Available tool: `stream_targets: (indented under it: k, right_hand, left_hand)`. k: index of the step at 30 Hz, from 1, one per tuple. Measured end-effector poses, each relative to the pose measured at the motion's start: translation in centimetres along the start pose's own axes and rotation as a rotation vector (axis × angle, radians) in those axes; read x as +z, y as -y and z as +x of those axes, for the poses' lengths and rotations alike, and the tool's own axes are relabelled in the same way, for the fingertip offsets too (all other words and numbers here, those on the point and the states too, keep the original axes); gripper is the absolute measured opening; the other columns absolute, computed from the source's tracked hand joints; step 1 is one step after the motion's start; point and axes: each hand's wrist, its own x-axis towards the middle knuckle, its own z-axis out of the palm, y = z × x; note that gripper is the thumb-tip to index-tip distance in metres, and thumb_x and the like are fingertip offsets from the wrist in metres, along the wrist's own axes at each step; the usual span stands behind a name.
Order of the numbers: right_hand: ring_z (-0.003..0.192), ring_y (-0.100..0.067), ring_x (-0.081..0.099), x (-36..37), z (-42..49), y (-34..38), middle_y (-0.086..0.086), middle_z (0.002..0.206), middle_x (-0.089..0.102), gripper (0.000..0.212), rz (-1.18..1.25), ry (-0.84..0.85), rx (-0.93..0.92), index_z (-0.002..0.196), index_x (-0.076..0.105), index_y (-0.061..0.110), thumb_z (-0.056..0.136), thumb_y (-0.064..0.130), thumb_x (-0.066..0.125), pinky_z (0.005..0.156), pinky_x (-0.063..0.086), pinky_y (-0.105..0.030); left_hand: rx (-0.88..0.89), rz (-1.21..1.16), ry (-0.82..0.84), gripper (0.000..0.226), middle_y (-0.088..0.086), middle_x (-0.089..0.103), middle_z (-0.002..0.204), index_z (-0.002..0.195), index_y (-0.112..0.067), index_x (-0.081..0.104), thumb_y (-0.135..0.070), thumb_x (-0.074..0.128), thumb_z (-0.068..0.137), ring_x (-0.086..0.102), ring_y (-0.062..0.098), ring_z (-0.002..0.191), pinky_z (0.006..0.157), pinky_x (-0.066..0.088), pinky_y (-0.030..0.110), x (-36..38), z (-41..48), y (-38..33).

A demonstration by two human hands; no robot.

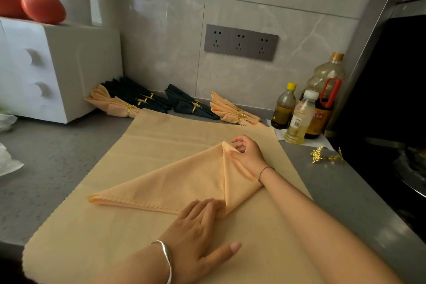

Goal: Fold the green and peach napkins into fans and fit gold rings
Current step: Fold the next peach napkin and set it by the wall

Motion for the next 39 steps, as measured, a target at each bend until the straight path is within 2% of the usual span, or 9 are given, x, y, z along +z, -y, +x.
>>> stream_targets:
  k: [3,8,11,13,18,21,26,32,39]
  right_hand:
    - [0.096,-0.013,0.053,-0.3,-0.1,0.3,0.004,0.109,0.056,0.033,-0.046,0.005,-0.011,0.111,0.054,0.021,0.082,0.015,0.069,0.078,0.043,-0.021]
    - [0.097,-0.010,0.054,-2.6,-1.8,2.4,0.005,0.125,0.051,0.026,-0.248,-0.042,-0.159,0.116,0.054,0.023,0.091,0.019,0.057,0.083,0.043,-0.024]
    - [0.113,-0.010,0.051,-3.9,-5.3,3.0,0.003,0.126,0.054,0.024,-0.280,0.020,-0.285,0.117,0.060,0.019,0.097,0.020,0.048,0.101,0.039,-0.028]
    - [0.125,-0.006,0.044,-4.5,-8.6,2.8,0.005,0.134,0.052,0.030,-0.310,0.137,-0.325,0.124,0.058,0.018,0.099,0.023,0.043,0.108,0.030,-0.021]
    - [0.137,0.012,0.012,-4.8,-15.1,1.9,0.023,0.148,0.022,0.042,-0.517,0.417,-0.370,0.143,0.033,0.027,0.101,0.032,0.030,0.115,0.003,-0.015]
    - [0.136,0.016,-0.005,-4.8,-16.5,1.7,0.027,0.150,0.006,0.052,-0.661,0.511,-0.390,0.148,0.015,0.031,0.098,0.045,0.017,0.111,-0.011,-0.012]
    - [0.135,0.016,-0.015,-5.3,-16.4,0.9,0.030,0.151,-0.007,0.053,-0.735,0.613,-0.380,0.147,-0.001,0.039,0.096,0.050,0.010,0.112,-0.014,-0.019]
    - [0.138,0.010,-0.009,-8.1,-12.8,-2.1,0.026,0.151,-0.006,0.046,-0.735,0.524,-0.197,0.145,0.000,0.038,0.102,0.038,0.016,0.118,-0.005,-0.031]
    - [0.142,0.000,-0.012,-9.2,-10.9,-2.8,0.025,0.151,-0.004,0.049,-0.783,0.413,-0.130,0.149,0.002,0.033,0.102,0.040,0.015,0.113,-0.009,-0.021]
  left_hand:
    - [0.000,0.040,0.000,0.100,-0.016,0.015,0.151,0.150,-0.027,-0.005,-0.079,-0.006,0.066,0.004,-0.002,0.140,0.114,-0.007,0.018,0.1,0.2,-0.3]
    - [0.013,0.164,-0.115,0.101,-0.009,0.025,0.152,0.150,-0.024,0.022,-0.080,-0.008,0.072,0.023,0.005,0.140,0.113,-0.008,0.022,0.4,0.3,-0.3]
    - [-0.018,0.099,0.043,0.109,-0.013,-0.006,0.158,0.152,-0.026,-0.004,-0.081,-0.015,0.058,-0.005,0.004,0.145,0.113,-0.014,0.023,0.5,0.2,-0.5]
    - [-0.015,0.088,0.094,0.108,-0.014,-0.014,0.156,0.150,-0.028,-0.013,-0.082,-0.015,0.057,-0.013,0.005,0.144,0.113,-0.016,0.024,0.2,0.1,-0.6]
    - [-0.003,0.109,0.127,0.103,-0.013,-0.018,0.155,0.149,-0.031,-0.017,-0.083,-0.013,0.059,-0.019,0.006,0.142,0.114,-0.017,0.028,0.4,-0.3,-0.5]
    - [-0.017,0.113,0.149,0.101,-0.012,-0.017,0.156,0.150,-0.029,-0.014,-0.081,-0.006,0.064,-0.019,0.007,0.143,0.114,-0.017,0.027,0.2,-0.3,-0.9]
    - [-0.037,0.123,0.148,0.104,-0.011,-0.017,0.156,0.151,-0.026,-0.012,-0.081,-0.006,0.063,-0.020,0.007,0.142,0.115,-0.015,0.028,0.3,-0.3,-1.2]
    - [-0.025,0.103,0.153,0.109,-0.012,-0.016,0.156,0.151,-0.028,-0.010,-0.084,-0.015,0.058,-0.020,0.007,0.142,0.117,-0.012,0.030,0.6,-0.2,-0.9]
    - [-0.024,0.080,0.178,0.093,-0.013,-0.015,0.156,0.150,-0.029,-0.010,-0.077,-0.001,0.071,-0.018,0.004,0.142,0.115,-0.014,0.026,0.3,-0.3,-0.9]
